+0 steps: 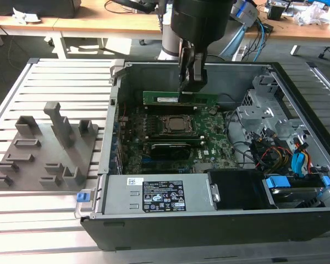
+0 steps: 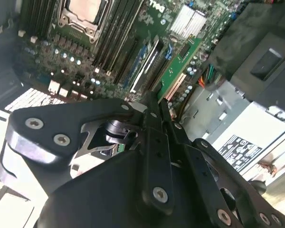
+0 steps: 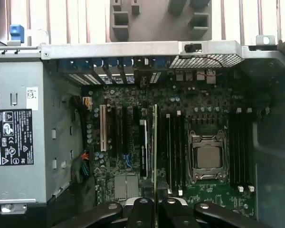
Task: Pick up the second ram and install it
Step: 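Pick up the second ram and move it above second insertion slot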
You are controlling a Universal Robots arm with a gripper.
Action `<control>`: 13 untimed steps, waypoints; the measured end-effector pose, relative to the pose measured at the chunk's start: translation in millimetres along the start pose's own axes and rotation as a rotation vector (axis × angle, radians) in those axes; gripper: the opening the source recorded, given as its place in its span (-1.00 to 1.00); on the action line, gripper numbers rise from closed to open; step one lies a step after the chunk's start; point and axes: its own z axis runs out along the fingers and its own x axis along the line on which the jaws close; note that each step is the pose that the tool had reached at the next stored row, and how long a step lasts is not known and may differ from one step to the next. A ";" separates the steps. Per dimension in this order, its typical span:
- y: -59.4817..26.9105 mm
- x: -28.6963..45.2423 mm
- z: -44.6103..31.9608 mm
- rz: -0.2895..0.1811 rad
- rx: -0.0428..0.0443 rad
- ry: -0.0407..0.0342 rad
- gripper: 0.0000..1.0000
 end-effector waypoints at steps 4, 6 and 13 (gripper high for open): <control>-8.1 -0.6 -0.1 0.000 -0.0002 -0.0004 -0.73; -8.2 -0.6 0.8 0.000 -0.0008 -0.0150 -0.73; -10.7 -22.6 3.2 -0.001 -0.0019 -0.0470 -0.73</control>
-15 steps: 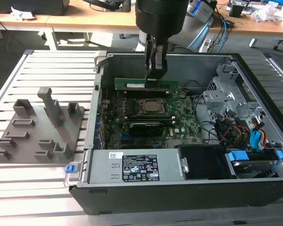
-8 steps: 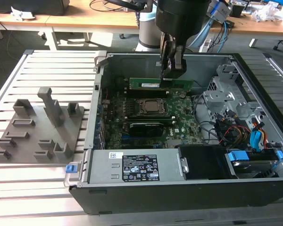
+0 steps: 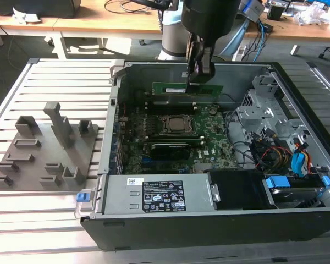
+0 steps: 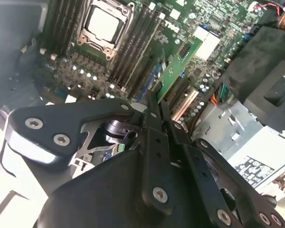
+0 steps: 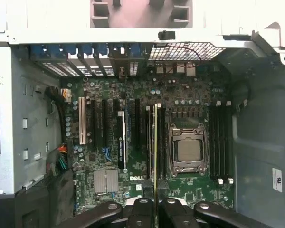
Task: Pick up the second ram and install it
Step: 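Pick up the second ram and move it above second insertion slot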
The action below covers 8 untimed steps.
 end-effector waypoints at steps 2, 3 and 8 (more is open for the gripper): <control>-0.4 -2.8 0.7 0.000 0.0000 -0.0001 -0.73; -0.7 -3.8 1.2 0.000 0.0000 -0.0001 -0.73; -8.8 -6.8 15.3 0.000 -0.0035 -0.0001 -0.73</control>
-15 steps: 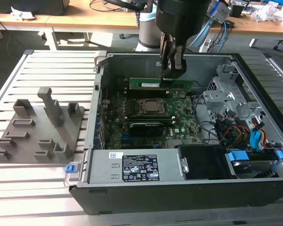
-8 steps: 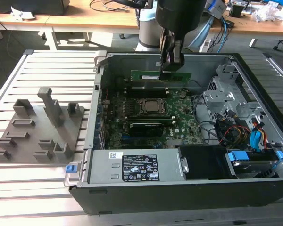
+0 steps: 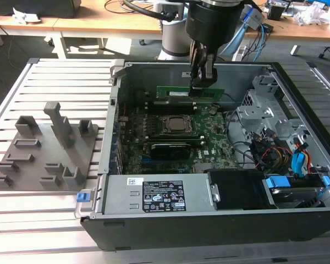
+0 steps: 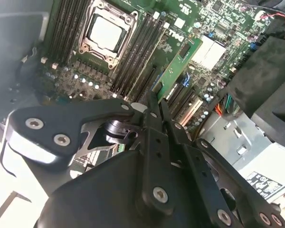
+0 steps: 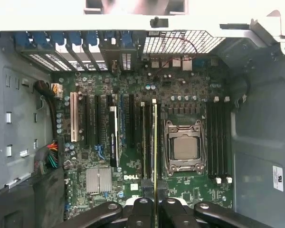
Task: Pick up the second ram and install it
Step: 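Pick up the second ram and move it above second insertion slot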
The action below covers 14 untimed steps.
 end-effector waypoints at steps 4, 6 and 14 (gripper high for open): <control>-3.9 0.3 14.8 0.000 -0.0016 0.0002 -0.73; -5.9 0.5 19.6 0.000 -0.0023 0.0002 -0.73; -10.4 0.9 30.6 0.000 -0.0039 0.0003 -0.73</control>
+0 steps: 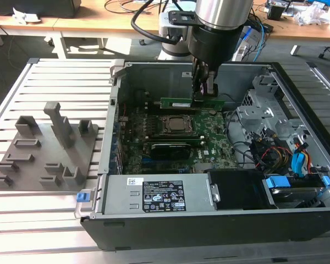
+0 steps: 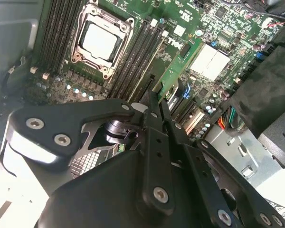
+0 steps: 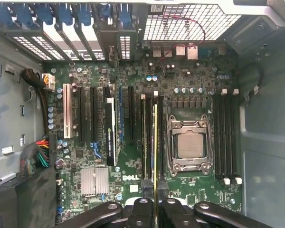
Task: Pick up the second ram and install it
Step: 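Pick up the second ram and move it above second insertion slot, then insert the second ram into the second slot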
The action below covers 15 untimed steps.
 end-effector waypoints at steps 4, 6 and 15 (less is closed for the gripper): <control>0.0 0.0 0.3 0.000 0.0001 0.0000 -0.73; 0.0 0.0 0.5 0.000 0.0000 0.0000 -0.73; -0.5 0.8 15.9 0.000 -0.0033 -0.0078 -0.73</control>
